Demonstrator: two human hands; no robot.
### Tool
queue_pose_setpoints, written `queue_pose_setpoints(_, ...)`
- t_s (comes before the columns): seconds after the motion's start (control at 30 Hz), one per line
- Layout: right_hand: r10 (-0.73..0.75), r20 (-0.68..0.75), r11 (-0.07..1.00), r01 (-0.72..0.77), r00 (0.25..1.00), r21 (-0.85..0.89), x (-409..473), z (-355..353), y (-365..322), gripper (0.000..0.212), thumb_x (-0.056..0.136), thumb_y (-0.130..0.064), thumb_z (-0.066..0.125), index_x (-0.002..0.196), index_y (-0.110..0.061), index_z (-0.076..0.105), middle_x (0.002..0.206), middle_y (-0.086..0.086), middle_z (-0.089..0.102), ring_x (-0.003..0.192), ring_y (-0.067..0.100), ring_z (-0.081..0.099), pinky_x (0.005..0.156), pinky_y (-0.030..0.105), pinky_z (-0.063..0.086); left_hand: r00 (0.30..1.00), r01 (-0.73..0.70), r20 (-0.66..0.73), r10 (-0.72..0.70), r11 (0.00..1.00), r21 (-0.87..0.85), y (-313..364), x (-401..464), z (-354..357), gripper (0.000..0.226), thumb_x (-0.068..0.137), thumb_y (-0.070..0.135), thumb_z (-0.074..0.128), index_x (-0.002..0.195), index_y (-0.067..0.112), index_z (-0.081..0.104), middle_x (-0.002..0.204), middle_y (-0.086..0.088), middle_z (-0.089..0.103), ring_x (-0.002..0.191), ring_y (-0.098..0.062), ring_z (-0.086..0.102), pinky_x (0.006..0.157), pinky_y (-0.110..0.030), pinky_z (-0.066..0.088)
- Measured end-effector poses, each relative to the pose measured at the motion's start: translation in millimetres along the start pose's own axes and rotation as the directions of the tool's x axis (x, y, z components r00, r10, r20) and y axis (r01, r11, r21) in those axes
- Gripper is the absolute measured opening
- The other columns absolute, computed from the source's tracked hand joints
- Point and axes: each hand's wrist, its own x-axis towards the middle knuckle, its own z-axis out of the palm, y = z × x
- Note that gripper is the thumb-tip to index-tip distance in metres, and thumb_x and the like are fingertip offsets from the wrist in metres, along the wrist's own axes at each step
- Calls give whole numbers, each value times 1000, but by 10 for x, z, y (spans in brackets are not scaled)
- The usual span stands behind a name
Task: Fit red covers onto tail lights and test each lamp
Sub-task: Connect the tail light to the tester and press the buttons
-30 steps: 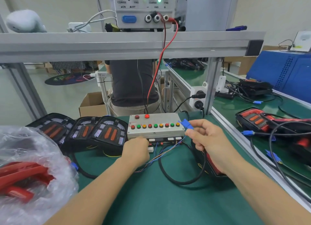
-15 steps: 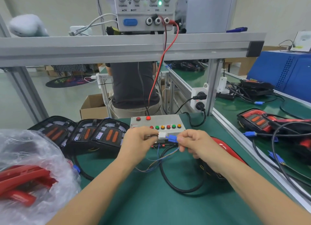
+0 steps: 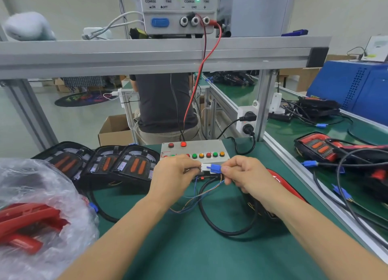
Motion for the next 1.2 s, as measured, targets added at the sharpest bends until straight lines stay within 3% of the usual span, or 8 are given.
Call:
queue_pose_setpoints(0.3,34,52,998,-37,998,60,-35,20,33,13,95,-12,59,83,-14,63,58,-3,64,38,2,30,38,14,24,981,-181,88,174,980,87,49,13,-28,11,82,11,69,88,11,78,80,-7,71,75,-29,65,69,-41,49)
queue_pose_setpoints(0.47,12,2,997,-12,1000,80,-13,42,10,17,96,-10,58,80,-13,63,55,-4,61,37,2,30,37,14,24,995,8,100,10,983,-181,50,75,8,13,79,1,73,91,4,77,66,6,62,57,0,51,60,-13,36)
queue_pose_setpoints(0.6,41,-42,998,-39,998,50,-21,76,38,16,96,-11,57,81,-12,62,53,-4,61,39,4,35,39,16,29,984,81,169,-51,981,-177,25,146,88,13,80,2,72,93,4,76,64,12,58,53,6,49,57,-6,31)
queue_pose_setpoints(0.73,-22,-66,956,2,998,-292,3,0,-19,6,95,-27,59,94,-23,63,78,-11,66,70,7,57,66,22,45,976,95,195,-97,995,20,-34,173,253,16,85,12,67,100,13,75,79,5,69,66,-6,55,67,-16,40)
queue_pose_setpoints(0.83,-76,-209,879,-33,975,-475,-22,-287,-32,36,94,-43,56,125,-27,59,109,-6,62,101,12,57,84,25,37,972,57,204,-119,956,288,-110,142,315,20,92,18,57,106,20,71,105,2,68,95,-21,61,79,-32,47)
queue_pose_setpoints(0.93,79,-360,698,-309,930,-646,-119,-737,119,55,93,-55,49,128,-13,55,126,7,59,114,25,55,85,31,38,952,-27,288,-102,911,412,-164,60,379,31,95,15,47,123,22,58,124,4,55,101,-26,59,77,-36,49)
queue_pose_setpoints(1.03,385,-360,501,-520,850,-692,-261,-956,353,70,88,-70,40,104,-6,61,111,11,64,98,26,60,75,31,43,938,-59,341,-63,940,337,-165,-5,452,43,93,9,43,134,21,45,138,6,42,109,-26,55,82,-38,48)
queue_pose_setpoints(1.2,514,-292,721,-591,807,-362,-346,-992,465,70,74,-67,67,104,-4,66,101,12,70,91,26,64,70,30,44,933,-188,360,1,854,485,-45,-103,676,51,91,9,39,141,13,33,143,-2,36,118,-24,41,99,-32,33)
